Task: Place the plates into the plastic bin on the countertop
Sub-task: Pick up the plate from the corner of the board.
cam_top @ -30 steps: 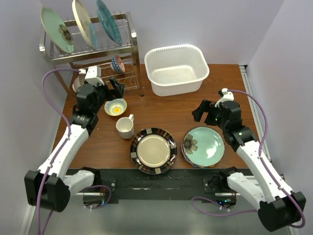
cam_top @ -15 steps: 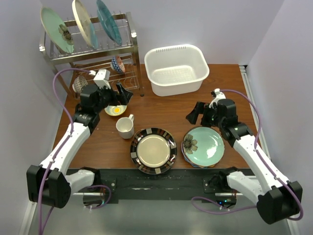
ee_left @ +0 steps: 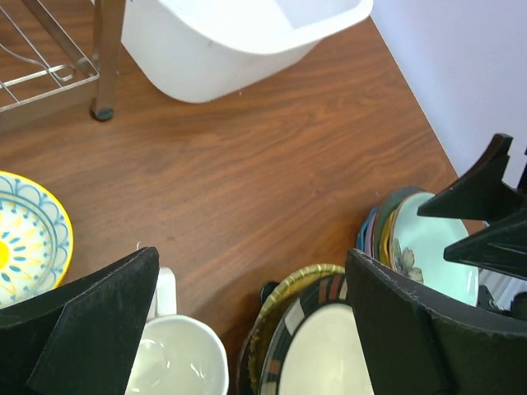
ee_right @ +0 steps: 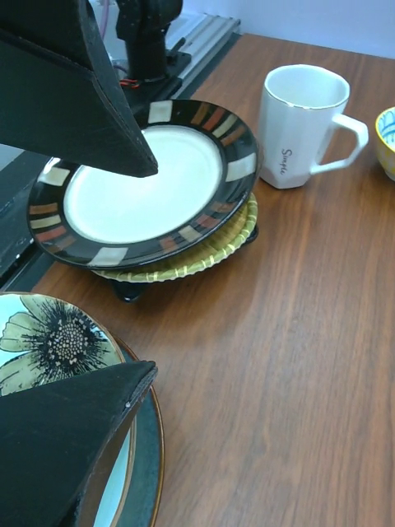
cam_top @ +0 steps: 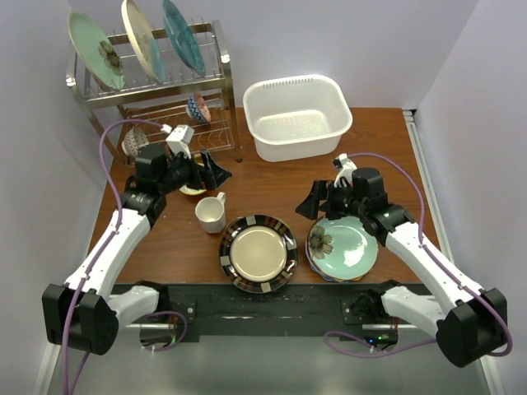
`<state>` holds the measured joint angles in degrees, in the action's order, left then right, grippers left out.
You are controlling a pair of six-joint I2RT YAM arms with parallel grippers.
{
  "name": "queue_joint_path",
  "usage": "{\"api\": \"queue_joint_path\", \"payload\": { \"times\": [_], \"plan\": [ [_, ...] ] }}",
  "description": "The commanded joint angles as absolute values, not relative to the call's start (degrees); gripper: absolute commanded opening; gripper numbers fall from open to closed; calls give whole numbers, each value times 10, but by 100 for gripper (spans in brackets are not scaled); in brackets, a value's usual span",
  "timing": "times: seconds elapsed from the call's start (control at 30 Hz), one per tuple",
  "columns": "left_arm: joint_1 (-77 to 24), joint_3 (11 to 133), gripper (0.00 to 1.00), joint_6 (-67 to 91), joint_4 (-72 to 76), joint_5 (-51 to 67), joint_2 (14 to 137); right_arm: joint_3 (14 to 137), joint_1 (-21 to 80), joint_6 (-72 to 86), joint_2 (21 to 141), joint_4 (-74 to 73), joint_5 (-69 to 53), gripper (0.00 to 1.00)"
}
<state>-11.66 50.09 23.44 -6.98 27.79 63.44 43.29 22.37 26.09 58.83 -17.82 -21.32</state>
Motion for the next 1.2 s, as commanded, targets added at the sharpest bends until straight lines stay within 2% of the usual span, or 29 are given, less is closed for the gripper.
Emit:
{"api": "queue_joint_path", "payload": {
  "times": [0.0,0.33,0.77,1.17],
  "plan": [
    [-120,492,99,244,-113,306,614,420,230,259,591,-145,-239,97],
    [-119,479,99,259,-164,346,599,418,238,256,608,-132,-256,97],
    [-119,454,98,270,-280,388,531,412,248,257,644,-112,-279,93],
    [-120,440,97,236,-392,400,532,410,254,252,667,-105,-308,90]
  ]
}}
